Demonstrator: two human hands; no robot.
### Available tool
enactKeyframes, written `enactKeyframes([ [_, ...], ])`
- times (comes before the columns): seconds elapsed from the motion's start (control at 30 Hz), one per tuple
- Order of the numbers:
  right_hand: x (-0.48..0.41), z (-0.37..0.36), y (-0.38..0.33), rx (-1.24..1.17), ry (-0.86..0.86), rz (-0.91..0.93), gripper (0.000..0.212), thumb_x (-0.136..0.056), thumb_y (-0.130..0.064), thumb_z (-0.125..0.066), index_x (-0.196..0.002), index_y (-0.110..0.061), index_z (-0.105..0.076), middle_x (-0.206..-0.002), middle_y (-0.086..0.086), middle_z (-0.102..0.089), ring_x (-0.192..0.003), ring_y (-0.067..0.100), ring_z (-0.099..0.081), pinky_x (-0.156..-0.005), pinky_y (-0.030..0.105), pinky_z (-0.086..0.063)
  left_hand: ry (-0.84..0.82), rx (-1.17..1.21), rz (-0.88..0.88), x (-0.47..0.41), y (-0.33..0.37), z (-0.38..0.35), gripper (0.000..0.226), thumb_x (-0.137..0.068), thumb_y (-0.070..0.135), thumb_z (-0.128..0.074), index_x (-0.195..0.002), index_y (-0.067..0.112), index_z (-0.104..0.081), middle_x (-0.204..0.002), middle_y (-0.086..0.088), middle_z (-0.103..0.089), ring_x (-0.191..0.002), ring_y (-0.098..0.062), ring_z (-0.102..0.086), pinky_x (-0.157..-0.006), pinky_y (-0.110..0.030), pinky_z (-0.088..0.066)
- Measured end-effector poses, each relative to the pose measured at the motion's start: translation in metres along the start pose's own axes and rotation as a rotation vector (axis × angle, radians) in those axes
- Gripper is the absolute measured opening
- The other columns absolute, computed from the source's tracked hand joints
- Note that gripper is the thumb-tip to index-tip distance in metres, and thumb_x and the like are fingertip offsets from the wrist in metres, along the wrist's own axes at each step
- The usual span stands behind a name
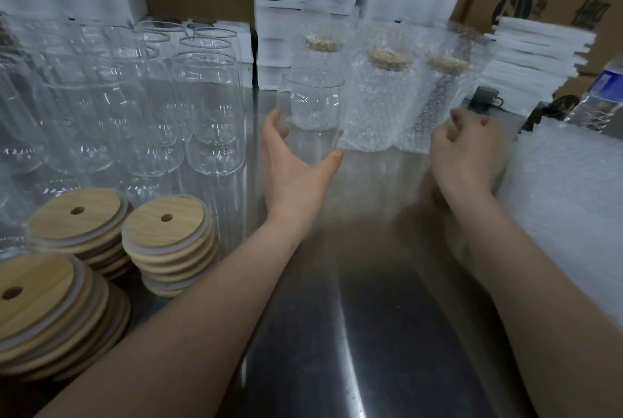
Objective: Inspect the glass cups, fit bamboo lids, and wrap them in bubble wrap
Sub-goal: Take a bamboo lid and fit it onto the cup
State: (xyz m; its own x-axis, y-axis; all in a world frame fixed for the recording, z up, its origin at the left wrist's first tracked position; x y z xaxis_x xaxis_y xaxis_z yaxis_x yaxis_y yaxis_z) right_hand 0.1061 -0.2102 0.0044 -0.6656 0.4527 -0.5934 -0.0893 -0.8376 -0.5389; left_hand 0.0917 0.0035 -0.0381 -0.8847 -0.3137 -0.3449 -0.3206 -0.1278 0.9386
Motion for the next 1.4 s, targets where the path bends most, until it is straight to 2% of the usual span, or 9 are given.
enactKeyframes([
  [0.13, 0.006, -0.009, -0.022, -0.750, -0.123, -0.248, 0.028, -0.099, -0.025, -0.051, -0.121, -0.018, -0.065, -0.121, -0.001, -0.062, -0.113, 0.015, -0.057, -0.094, 0.028, -0.047, 0.043, -0.031, -0.023, -0.002, -0.001, 0.002, 0.096, -0.073, 0.028, -0.084, -0.148, 0.023, -0.024, -0.146, -0.001, -0.040, -0.135, -0.014, -0.039, -0.114, -0.042, -0.034],
  [0.23, 0.022, -0.025, -0.041, -1.443, -0.402, -0.704, 0.016, -0.103, -0.026, -0.047, -0.108, -0.014, -0.057, -0.117, 0.012, -0.060, -0.109, 0.029, -0.061, -0.072, 0.042, -0.059, 0.049, -0.048, -0.022, -0.004, -0.002, 0.002, 0.097, -0.074, 0.028, -0.083, -0.150, 0.023, -0.021, -0.148, -0.003, -0.037, -0.138, -0.015, -0.034, -0.115, -0.043, -0.031],
  [0.3, 0.031, -0.031, -0.047, -1.589, -0.506, -0.798, 0.020, -0.104, -0.025, -0.045, -0.110, -0.007, -0.053, -0.116, 0.020, -0.061, -0.108, 0.038, -0.062, -0.066, 0.047, -0.060, 0.047, -0.068, -0.030, -0.004, -0.003, 0.002, 0.100, -0.075, 0.028, -0.082, -0.151, 0.021, -0.018, -0.150, -0.004, -0.034, -0.141, -0.016, -0.031, -0.116, -0.044, -0.030],
  [0.47, 0.041, -0.033, -0.052, -1.548, -0.660, -0.677, 0.017, -0.098, -0.006, -0.055, -0.114, -0.001, -0.053, -0.106, 0.021, -0.063, -0.086, 0.035, -0.069, -0.075, 0.041, -0.062, 0.076, -0.089, -0.111, -0.001, 0.004, 0.004, 0.113, -0.070, 0.028, -0.085, -0.154, 0.019, -0.010, -0.157, -0.003, -0.020, -0.147, -0.015, -0.020, -0.121, -0.043, -0.021],
  [0.63, 0.046, -0.030, -0.050, -1.397, -0.639, -0.559, 0.057, -0.080, 0.021, -0.063, -0.126, -0.012, -0.050, -0.118, 0.024, -0.059, -0.077, 0.029, -0.073, -0.067, 0.030, -0.061, 0.143, -0.251, -0.320, 0.006, 0.018, 0.008, 0.101, -0.074, 0.024, -0.079, -0.152, 0.009, -0.017, -0.155, -0.012, -0.022, -0.145, -0.026, -0.022, -0.119, -0.047, -0.022],
  [0.97, 0.045, -0.025, -0.050, -1.268, -0.621, -0.441, 0.017, -0.097, -0.016, -0.061, -0.113, -0.014, -0.055, -0.083, 0.012, -0.071, -0.057, 0.018, -0.068, -0.043, 0.022, -0.048, 0.097, -0.628, -0.810, 0.029, 0.042, -0.003, 0.077, -0.069, 0.005, -0.065, -0.141, -0.002, -0.038, -0.148, -0.031, -0.034, -0.141, -0.045, -0.032, -0.111, -0.069, -0.022],
  [1.17, 0.042, -0.033, -0.049, -1.329, -0.578, -0.517, 0.024, -0.106, -0.023, -0.042, -0.091, -0.015, -0.060, -0.063, -0.003, -0.067, -0.056, 0.010, -0.065, -0.047, 0.022, -0.051, -0.143, -0.643, -0.935, 0.039, 0.045, -0.012, 0.061, -0.077, -0.003, -0.058, -0.137, -0.008, -0.048, -0.147, -0.026, -0.043, -0.142, -0.042, -0.032, -0.120, -0.053, -0.015],
  [1.27, 0.042, -0.035, -0.049, -1.342, -0.583, -0.565, 0.024, -0.106, -0.026, -0.041, -0.102, -0.013, -0.061, -0.086, 0.003, -0.067, -0.077, 0.014, -0.067, -0.067, 0.024, -0.057, -0.348, -0.713, -0.906, 0.043, 0.041, -0.019, 0.061, -0.081, -0.002, -0.052, -0.141, -0.007, -0.043, -0.151, -0.023, -0.038, -0.145, -0.037, -0.029, -0.122, -0.047, -0.018],
  [1.4, 0.041, -0.035, -0.053, -1.349, -0.586, -0.592, 0.043, -0.105, -0.041, -0.034, -0.110, -0.013, -0.066, -0.120, 0.022, -0.064, -0.115, 0.034, -0.062, -0.106, 0.049, -0.046, -0.542, -0.948, -0.764, 0.042, 0.025, -0.028, 0.077, -0.090, 0.016, -0.044, -0.155, 0.004, -0.004, -0.165, -0.012, 0.001, -0.152, -0.024, 0.006, -0.123, -0.034, 0.007],
])
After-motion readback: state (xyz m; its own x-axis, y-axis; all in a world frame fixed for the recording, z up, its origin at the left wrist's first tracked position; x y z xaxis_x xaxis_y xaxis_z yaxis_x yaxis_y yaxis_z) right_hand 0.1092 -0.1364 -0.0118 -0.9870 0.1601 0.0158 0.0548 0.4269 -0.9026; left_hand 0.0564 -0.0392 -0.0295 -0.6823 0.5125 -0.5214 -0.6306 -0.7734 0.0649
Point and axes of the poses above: each hand's wrist, its own x-axis away from the middle knuckle, its own z-axis out of the back of the hand, y = z × x, the point moved 2 cm from there along -x, towards the middle knuckle
